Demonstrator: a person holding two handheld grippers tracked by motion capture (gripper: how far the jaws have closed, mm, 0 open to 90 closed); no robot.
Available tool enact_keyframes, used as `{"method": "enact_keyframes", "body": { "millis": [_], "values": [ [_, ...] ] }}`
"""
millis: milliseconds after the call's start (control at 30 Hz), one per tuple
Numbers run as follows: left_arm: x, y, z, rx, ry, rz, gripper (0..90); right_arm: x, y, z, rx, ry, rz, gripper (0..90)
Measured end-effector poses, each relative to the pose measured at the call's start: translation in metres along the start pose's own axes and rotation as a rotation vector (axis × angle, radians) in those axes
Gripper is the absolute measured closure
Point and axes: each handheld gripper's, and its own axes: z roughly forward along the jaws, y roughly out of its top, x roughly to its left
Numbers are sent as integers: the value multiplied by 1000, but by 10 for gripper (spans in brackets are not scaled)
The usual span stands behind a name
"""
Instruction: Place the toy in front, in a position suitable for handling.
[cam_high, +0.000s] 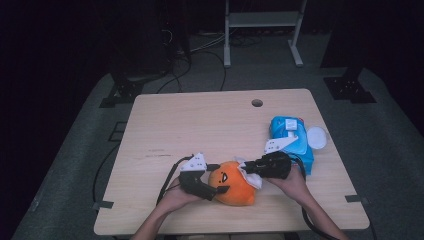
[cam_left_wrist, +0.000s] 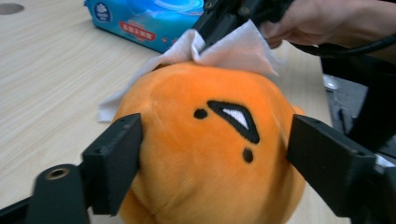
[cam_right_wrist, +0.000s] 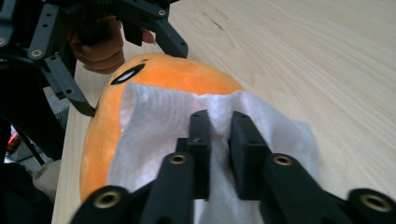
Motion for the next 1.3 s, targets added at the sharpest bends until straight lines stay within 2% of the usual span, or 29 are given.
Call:
{"method": "enact_keyframes", "body": {
  "millis": [33, 100, 133, 167, 200, 233, 300, 333, 367, 433, 467, 500, 567, 600, 633, 800, 867, 933, 967, 1000, 1033, 1067, 1100, 1133, 1167, 1200, 1233, 1300],
  "values": [
    [0, 0, -2, 2, 1, -3, 240, 1, 1, -3, -5, -16, -13, 845],
    [-1, -1, -3, 7, 12, 4, 269, 3, 3, -6, -4, -29, -31, 856],
    [-3, -1, -3, 18, 27, 14, 269, 3, 3, -6, -4, -29, -31, 856],
    [-4, -1, -3, 25, 44, 18, 302, 8, 5, -9, -1, -53, -54, 858],
    [-6, -2, -3, 32, 60, 22, 302, 8, 5, -9, -1, -53, -54, 858],
    [-8, -3, -3, 38, 82, 31, 321, 14, 8, -13, -15, -54, -73, 858],
    [-8, -3, -3, 38, 88, 32, 326, 19, 10, -17, -20, -47, -81, 859],
    [-9, -3, -3, 37, 94, 31, 327, 22, 11, -18, -26, -37, -86, 859],
    [-9, -2, -3, 38, 98, 31, 327, 33, 14, -23, -49, -12, -106, 859],
    [-8, -2, -2, 32, 106, 26, 325, 45, 17, -28, -56, 15, -135, 859],
    [-8, -2, -2, 32, 106, 26, 321, 45, 17, -28, -56, 15, -135, 859],
    [-7, -2, -2, 29, 112, 26, 318, 58, 19, -32, -59, 48, -153, 860],
    [-6, -2, -2, 25, 115, 20, 310, 70, 22, -37, -66, 86, -164, 860],
    [-6, -2, -2, 25, 115, 20, 305, 70, 22, -37, -66, 86, -164, 860],
    [-6, -2, -2, 25, 118, 20, 299, 80, 23, -42, -75, 131, -170, 860],
    [-6, -2, -1, 16, 119, 26, 285, 90, 23, -46, -78, 220, -159, 860],
    [-7, -2, -1, 18, 118, 36, 286, 88, 21, -44, -59, 224, -153, 858],
    [-7, -2, -1, 19, 114, 46, 287, 79, 19, -40, -45, 216, -133, 856],
    [-8, -1, 0, 20, 112, 54, 287, 67, 18, -34, -28, 177, -121, 852],
    [-8, -1, 0, 20, 112, 54, 286, 67, 18, -34, -28, 177, -121, 852],
    [-8, -1, 0, 18, 112, 53, 286, 56, 17, -28, -12, 109, -118, 848],
    [-8, -1, 0, 20, 111, 57, 286, 56, 17, -28, -12, 109, -118, 848],
    [-9, -1, 0, 20, 110, 59, 285, 49, 16, -20, -1, 50, -125, 828],
    [-9, -1, 0, 20, 110, 59, 285, 49, 16, -20, -1, 50, -125, 828],
    [-9, -1, 0, 24, 108, 63, 284, 46, 14, -11, 11, -2, -136, 749],
    [-9, -1, 0, 24, 108, 63, 282, 46, 14, -11, 11, -2, -136, 749],
    [-10, -1, -1, 30, 105, 64, 279, 48, 13, -3, 11, -31, -153, 652],
    [-10, -2, 0, 33, 100, 65, 274, 51, 13, 4, 13, -43, -178, 595]
  ]
}}
